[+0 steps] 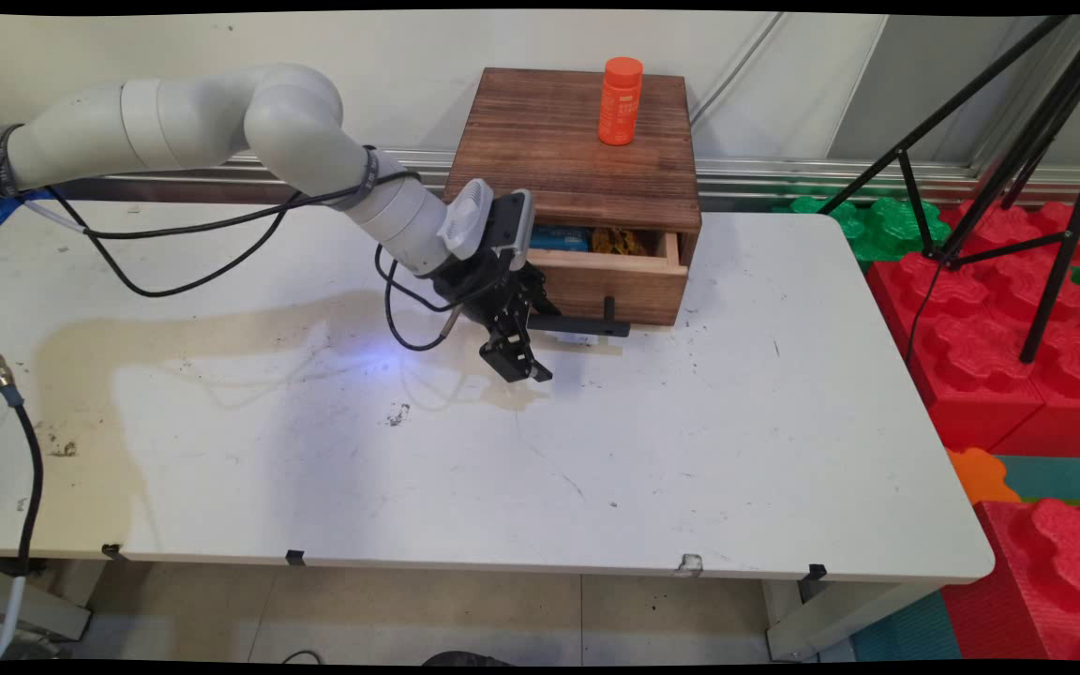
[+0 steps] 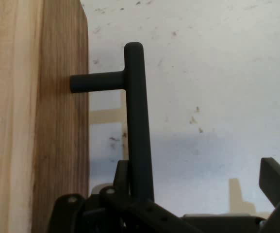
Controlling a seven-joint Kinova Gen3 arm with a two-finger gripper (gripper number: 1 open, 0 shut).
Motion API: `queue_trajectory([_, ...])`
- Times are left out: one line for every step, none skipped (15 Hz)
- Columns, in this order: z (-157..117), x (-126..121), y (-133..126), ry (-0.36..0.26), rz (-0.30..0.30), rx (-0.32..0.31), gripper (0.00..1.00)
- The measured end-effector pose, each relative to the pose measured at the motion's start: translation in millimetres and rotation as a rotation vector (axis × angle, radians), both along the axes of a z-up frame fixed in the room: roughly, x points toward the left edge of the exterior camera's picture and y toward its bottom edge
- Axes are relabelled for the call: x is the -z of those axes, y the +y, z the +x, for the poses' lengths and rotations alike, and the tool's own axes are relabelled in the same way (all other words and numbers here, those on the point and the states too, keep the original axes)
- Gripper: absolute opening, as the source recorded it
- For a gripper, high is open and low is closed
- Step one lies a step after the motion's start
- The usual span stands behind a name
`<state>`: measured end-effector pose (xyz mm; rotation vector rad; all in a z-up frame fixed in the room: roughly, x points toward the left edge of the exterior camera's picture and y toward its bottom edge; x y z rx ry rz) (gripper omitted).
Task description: Open the drawer
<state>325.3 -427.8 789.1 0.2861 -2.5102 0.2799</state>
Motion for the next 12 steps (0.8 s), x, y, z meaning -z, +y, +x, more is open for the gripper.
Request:
queue_trajectory([-1,0,3,0.002,0.001,0.004,1.0])
queue_trajectory([-2,0,6,0.003,0.002,0.009,1.0])
queue_trajectory([-3,0,9,0.005,0.002,0.013,1.0])
queue_trajectory([-5,0,12,0.007,0.003,0.018,1.0])
queue_trajectory([-6,0,15,0.008,0.003,0.023,1.0])
queue_trajectory([-7,-1,17,0.009,0.003,0.026,1.0])
queue_trajectory([-8,-1,20,0.011,0.003,0.031,1.0])
queue_trajectory([-9,-1,23,0.012,0.004,0.035,1.0])
queue_trajectory([-10,-1,26,0.013,0.004,0.038,1.0])
queue_trajectory([-11,-1,29,0.015,0.005,0.043,1.0])
queue_trajectory([-12,-1,32,0.016,0.005,0.047,1.0])
queue_trajectory([-13,-2,35,0.018,0.004,0.051,1.0])
